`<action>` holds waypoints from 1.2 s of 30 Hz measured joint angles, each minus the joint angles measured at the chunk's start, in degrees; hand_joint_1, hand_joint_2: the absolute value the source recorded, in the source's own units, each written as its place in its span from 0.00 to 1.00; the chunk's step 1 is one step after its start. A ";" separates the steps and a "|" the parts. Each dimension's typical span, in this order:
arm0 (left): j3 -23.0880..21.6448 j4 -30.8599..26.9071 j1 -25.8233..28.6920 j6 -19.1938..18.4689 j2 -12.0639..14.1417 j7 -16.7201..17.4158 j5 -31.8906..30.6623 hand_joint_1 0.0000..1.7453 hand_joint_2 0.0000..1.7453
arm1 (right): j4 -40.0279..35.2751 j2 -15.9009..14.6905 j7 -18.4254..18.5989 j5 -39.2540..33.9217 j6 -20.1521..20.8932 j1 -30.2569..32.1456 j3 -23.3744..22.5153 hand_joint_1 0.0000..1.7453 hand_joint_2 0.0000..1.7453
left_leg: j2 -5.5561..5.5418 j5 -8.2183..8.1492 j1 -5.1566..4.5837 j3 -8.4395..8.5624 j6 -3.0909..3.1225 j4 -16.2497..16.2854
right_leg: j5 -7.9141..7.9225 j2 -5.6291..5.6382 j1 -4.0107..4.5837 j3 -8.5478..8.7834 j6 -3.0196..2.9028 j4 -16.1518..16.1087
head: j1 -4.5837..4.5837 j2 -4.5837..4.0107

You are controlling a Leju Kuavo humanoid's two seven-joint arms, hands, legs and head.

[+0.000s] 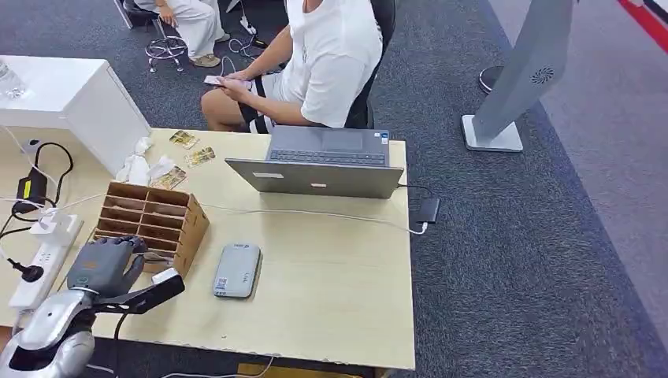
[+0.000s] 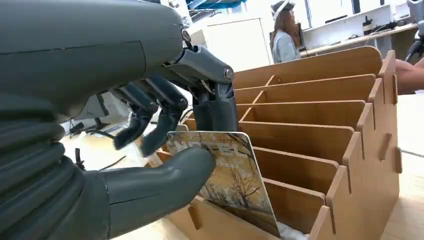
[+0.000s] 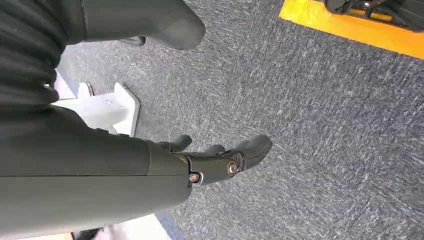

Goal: Pass the card to the sensor for recognition and then transmit it.

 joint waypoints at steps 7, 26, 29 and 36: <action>0.00 -0.79 0.34 0.85 0.09 -2.84 1.92 1.00 1.00 | 0.00 0.00 -0.18 0.63 -0.04 0.02 0.00 0.00 1.00 | 0.00 0.00 0.00 0.00 0.00 0.00 | 0.00 0.00 0.00 -0.01 0.00 0.00 | 0.00 0.02; -0.33 -16.94 4.09 3.87 4.04 -7.37 4.33 1.00 1.00 | 0.00 0.00 -1.40 -0.37 -0.48 0.66 -0.55 0.00 1.00 | -0.01 0.00 0.01 -0.02 0.00 0.00 | -0.01 -0.02 0.00 -0.05 0.00 -0.02 | 0.02 0.00; -0.59 -18.73 1.29 3.76 4.04 -6.84 4.59 1.00 1.00 | 0.00 0.00 -1.46 -0.20 -0.39 0.64 -0.59 0.00 1.00 | -0.04 0.00 0.01 -0.01 0.00 0.00 | -0.01 -0.06 0.00 -0.05 0.01 -0.03 | 0.00 0.02; -6.43 -10.92 -18.78 2.75 0.13 -3.15 1.14 1.00 1.00 | -0.13 0.00 -1.31 2.73 0.94 -0.31 -0.50 0.00 1.00 | -0.45 0.29 0.01 -0.10 -0.03 0.01 | 0.25 -0.44 0.00 0.02 -0.06 0.00 | 0.02 0.00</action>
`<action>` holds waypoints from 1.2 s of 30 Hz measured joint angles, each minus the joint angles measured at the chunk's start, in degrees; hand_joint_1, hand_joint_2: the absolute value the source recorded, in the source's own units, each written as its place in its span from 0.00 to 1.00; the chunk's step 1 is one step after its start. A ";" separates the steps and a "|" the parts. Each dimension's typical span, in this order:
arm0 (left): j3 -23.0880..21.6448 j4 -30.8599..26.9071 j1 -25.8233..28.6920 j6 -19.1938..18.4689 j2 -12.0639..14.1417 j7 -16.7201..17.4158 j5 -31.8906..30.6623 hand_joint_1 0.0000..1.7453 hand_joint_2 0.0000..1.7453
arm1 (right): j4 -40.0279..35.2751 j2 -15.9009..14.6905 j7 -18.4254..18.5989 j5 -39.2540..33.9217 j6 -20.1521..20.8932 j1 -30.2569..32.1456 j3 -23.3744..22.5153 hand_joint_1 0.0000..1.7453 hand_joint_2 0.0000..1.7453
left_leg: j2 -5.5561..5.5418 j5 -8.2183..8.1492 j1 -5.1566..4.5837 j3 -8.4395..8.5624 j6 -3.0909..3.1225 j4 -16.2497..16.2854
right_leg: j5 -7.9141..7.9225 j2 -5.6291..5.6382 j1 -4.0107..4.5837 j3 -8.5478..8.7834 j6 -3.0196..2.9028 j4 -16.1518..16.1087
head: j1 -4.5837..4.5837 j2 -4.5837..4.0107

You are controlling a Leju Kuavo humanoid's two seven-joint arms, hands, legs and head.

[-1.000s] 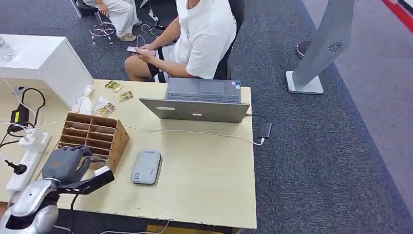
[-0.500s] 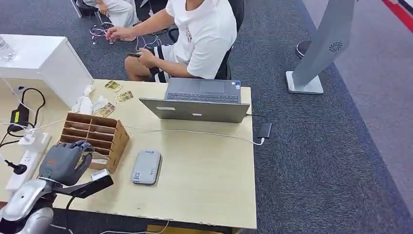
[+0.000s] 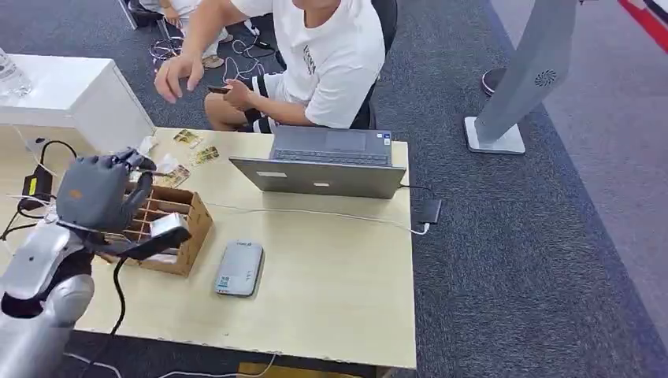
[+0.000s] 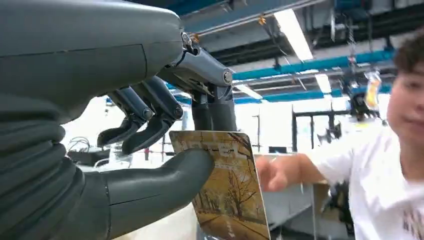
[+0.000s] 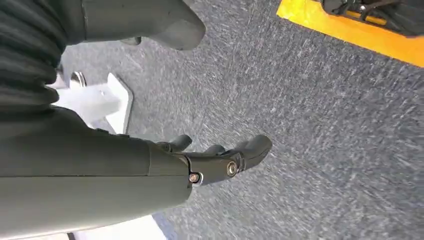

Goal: Pass the card to the sensor for recognition and then transmit it.

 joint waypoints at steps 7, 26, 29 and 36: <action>-3.45 6.13 -7.84 0.81 -2.90 0.00 -0.07 1.00 1.00 | -0.02 0.00 0.11 0.20 0.09 -0.44 0.02 0.00 1.00 | 0.31 0.00 -0.01 -0.01 -0.03 0.02 | 0.07 0.33 -0.01 -0.17 0.03 0.00 | -0.02 0.02; -5.29 30.37 -23.05 15.81 -9.96 -0.31 -5.70 0.03 1.00 | -0.66 0.42 3.61 3.48 2.03 -2.92 0.55 0.00 1.00 | 0.40 0.10 0.00 -0.17 -0.03 0.02 | 0.19 0.42 0.00 -0.36 -0.01 0.03 | 0.00 0.00; -5.29 32.03 -22.80 16.79 -10.05 -0.57 -5.22 0.00 1.00 | -0.66 0.42 2.95 4.04 2.01 -2.92 0.55 0.00 1.00 | 0.40 0.10 0.00 -0.19 -0.03 0.02 | 0.18 0.42 0.00 -0.36 0.00 0.03 | -0.02 0.02; -5.26 32.58 -20.58 18.47 -10.03 -1.77 -4.09 0.00 1.00 | -0.66 0.42 2.08 4.39 1.84 -2.68 0.55 0.00 1.00 | 0.39 0.09 0.00 -0.24 -0.03 0.02 | 0.17 0.42 0.00 -0.38 0.00 0.03 | -0.02 0.00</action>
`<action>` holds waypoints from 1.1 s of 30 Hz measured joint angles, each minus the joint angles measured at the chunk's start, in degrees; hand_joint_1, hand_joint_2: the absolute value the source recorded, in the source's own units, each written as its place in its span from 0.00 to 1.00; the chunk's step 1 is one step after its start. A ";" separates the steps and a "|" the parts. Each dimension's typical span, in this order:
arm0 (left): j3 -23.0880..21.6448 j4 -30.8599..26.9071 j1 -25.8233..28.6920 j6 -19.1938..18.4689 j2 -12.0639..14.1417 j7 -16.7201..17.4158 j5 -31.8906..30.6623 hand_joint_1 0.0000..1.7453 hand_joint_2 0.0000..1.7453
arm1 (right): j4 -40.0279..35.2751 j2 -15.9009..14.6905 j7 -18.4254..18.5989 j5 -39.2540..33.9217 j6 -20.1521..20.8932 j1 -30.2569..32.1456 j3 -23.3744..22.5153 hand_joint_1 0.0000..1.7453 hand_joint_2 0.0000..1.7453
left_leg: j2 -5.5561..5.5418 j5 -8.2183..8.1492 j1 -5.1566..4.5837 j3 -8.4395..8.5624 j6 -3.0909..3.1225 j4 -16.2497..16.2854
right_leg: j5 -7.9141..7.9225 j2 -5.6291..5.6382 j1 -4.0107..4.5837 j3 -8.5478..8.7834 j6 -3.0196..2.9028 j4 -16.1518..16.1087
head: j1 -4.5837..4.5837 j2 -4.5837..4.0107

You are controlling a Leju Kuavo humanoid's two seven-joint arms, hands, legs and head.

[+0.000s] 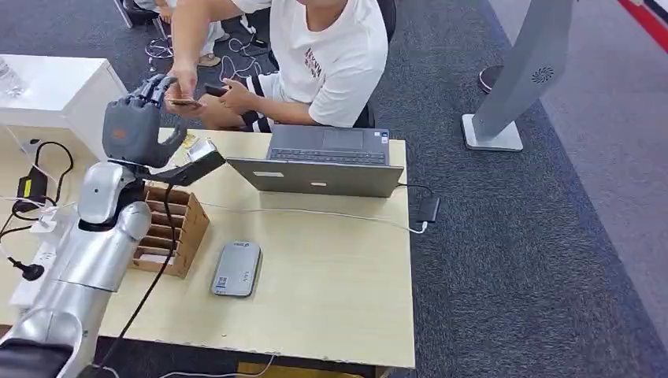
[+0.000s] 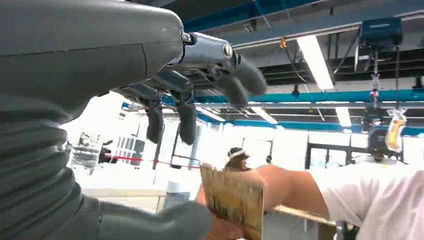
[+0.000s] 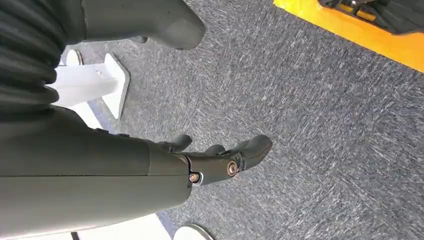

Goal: Pass the card to the sensor for recognition and then transmit it.

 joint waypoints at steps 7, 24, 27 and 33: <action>0.61 -0.90 3.86 3.11 0.13 -4.54 5.49 0.00 1.00 | 0.00 -0.13 -0.11 -0.15 -0.24 0.36 -0.02 0.00 1.00 | 0.01 0.00 0.00 0.00 0.00 -0.01 | 0.00 0.00 0.00 0.01 0.00 0.01 | 0.00 0.00; 47.26 -37.09 43.82 -52.98 -8.67 -22.20 104.63 0.00 1.00 | 0.96 -1.07 -4.93 -1.29 -3.17 5.72 -2.25 0.00 1.00 | 0.43 -0.66 0.00 0.08 -0.03 -0.06 | -0.62 0.40 0.00 0.01 0.05 -0.01 | 0.00 0.00; 63.30 -35.58 41.90 -49.85 -12.81 -6.65 120.29 0.00 1.00 | 1.05 -1.07 -6.23 -0.15 -3.93 5.98 -2.36 0.00 1.00 | 0.43 -0.67 0.02 0.13 -0.02 -0.06 | -0.62 0.39 0.01 0.05 0.05 -0.01 | 0.00 0.00; 84.66 -21.63 38.10 -42.84 -18.09 -3.08 118.24 0.00 1.00 | 1.20 -1.07 -6.51 2.16 -3.59 6.03 -2.32 0.00 1.00 | 0.33 -0.66 -0.01 0.16 -0.02 -0.06 | -0.62 0.28 -0.01 0.15 0.05 -0.01 | 0.02 0.00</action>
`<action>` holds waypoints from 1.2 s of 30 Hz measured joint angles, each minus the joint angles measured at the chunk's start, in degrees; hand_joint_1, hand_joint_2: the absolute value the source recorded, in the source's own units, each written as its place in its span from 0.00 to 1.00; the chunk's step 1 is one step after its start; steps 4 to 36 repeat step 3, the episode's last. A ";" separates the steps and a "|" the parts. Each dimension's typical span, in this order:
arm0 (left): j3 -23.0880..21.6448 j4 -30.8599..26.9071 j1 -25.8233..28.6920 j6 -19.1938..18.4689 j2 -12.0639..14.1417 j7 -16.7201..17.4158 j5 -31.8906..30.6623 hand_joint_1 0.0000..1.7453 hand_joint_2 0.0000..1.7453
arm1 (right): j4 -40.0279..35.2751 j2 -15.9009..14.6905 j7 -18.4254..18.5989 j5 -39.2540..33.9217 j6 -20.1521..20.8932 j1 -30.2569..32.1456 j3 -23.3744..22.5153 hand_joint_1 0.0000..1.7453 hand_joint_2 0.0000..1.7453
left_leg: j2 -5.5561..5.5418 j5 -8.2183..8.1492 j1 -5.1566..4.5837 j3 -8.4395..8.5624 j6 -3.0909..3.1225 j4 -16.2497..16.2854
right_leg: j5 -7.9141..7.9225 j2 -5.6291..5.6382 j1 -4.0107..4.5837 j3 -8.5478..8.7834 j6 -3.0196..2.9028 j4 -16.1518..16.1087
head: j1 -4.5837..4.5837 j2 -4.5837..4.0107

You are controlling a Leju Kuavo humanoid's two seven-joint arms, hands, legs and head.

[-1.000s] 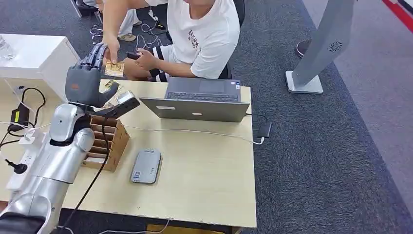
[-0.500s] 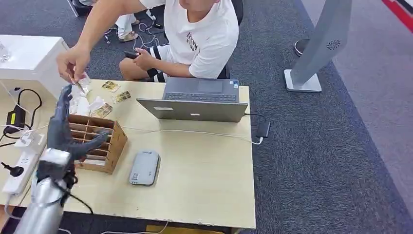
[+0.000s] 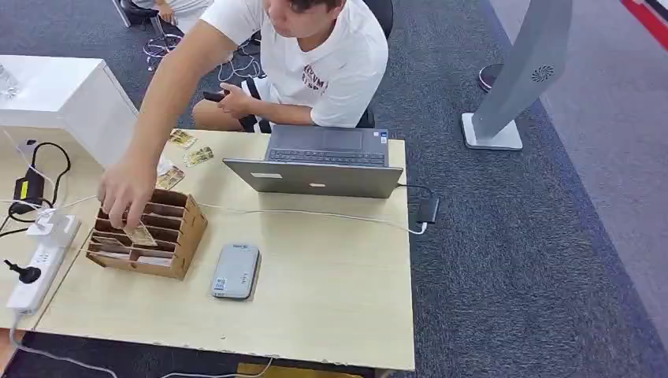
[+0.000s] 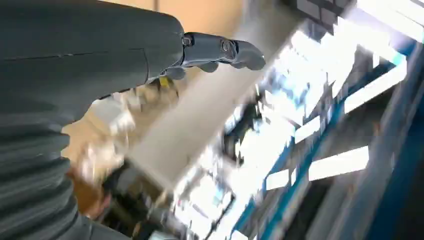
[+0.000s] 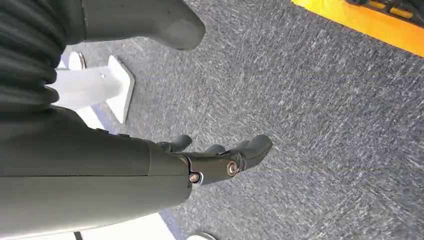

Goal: Pass the card to the sensor for recognition and then transmit it.

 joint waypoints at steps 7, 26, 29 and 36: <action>6.43 8.59 -0.87 8.07 -3.13 -2.80 -8.03 0.00 0.00 | 0.00 0.00 0.43 1.81 1.22 -0.27 0.48 0.00 1.00 | -0.06 -0.09 -0.12 0.10 0.14 0.00 | -0.03 -0.02 -0.11 0.09 0.05 -0.03 | -0.05 0.00; 6.43 8.59 -0.87 8.07 -3.13 -2.80 -8.03 0.00 0.00 | 0.00 0.00 0.43 1.81 1.22 -0.27 0.48 0.00 1.00 | -0.06 -0.09 -0.12 0.10 0.14 0.00 | -0.03 -0.02 -0.11 0.09 0.05 -0.03 | -0.05 0.00; 6.43 8.59 -0.87 8.07 -3.13 -2.80 -8.03 0.00 0.00 | 0.00 0.00 0.43 1.81 1.22 -0.27 0.48 0.00 1.00 | -0.06 -0.09 -0.12 0.10 0.14 0.00 | -0.03 -0.02 -0.11 0.09 0.05 -0.03 | -0.05 0.00; 6.43 8.59 -0.87 8.07 -3.13 -2.80 -8.03 0.00 0.00 | 0.00 0.00 0.43 1.81 1.22 -0.27 0.48 0.00 1.00 | -0.06 -0.09 -0.12 0.10 0.14 0.00 | -0.03 -0.02 -0.11 0.09 0.05 -0.03 | -0.05 0.00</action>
